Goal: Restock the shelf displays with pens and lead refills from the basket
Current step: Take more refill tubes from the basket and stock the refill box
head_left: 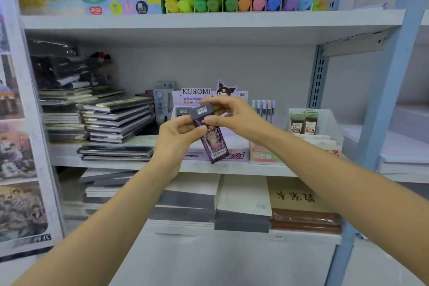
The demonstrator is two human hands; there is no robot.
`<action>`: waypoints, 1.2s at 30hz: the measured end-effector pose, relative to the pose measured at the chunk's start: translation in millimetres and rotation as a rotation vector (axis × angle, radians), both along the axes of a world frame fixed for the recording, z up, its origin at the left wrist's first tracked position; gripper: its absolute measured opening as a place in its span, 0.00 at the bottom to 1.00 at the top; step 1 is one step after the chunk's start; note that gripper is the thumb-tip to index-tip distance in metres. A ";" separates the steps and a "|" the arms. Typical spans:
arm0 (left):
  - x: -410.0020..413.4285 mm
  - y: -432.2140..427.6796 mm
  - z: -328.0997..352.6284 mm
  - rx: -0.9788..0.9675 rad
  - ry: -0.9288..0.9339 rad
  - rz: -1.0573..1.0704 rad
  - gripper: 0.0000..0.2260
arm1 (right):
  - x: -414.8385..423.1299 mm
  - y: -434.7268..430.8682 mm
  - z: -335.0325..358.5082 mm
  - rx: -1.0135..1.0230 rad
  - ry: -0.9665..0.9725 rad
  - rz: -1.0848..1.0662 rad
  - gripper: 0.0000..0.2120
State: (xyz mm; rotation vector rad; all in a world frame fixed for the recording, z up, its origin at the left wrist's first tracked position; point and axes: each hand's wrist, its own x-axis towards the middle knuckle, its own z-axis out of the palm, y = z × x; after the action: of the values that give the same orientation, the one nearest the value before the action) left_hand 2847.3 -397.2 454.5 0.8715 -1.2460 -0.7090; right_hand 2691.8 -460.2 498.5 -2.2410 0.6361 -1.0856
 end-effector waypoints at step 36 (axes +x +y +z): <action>52.5 0.6 -74.4 -0.155 -1.404 0.600 0.24 | 83.3 -64.2 3.8 -0.378 0.382 -0.235 0.09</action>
State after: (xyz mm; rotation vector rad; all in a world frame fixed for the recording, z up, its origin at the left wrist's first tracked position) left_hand 2899.8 -396.6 380.1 1.5880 -2.0204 0.6537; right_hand 2775.1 -524.3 502.3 -2.7946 0.9344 -0.9522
